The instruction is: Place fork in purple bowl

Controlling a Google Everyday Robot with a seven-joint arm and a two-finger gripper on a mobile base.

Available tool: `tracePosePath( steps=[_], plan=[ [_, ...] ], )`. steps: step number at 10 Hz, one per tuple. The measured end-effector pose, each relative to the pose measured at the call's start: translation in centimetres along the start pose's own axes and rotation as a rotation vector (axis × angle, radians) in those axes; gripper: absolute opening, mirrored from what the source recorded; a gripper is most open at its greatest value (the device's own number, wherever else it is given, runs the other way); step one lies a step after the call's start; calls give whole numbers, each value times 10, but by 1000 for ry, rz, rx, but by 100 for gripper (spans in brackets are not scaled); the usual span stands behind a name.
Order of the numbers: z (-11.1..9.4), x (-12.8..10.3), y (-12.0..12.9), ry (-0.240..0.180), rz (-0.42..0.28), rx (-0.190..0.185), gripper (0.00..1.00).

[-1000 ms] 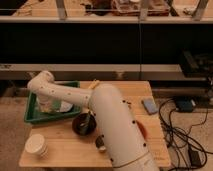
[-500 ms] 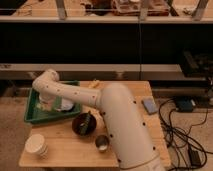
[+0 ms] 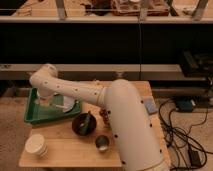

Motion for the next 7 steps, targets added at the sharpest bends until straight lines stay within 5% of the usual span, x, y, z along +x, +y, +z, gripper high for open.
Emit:
tracePosePath(
  steps=[7],
  plan=[
    [-28,-14,-12,-31,23,-21,9]
  ],
)
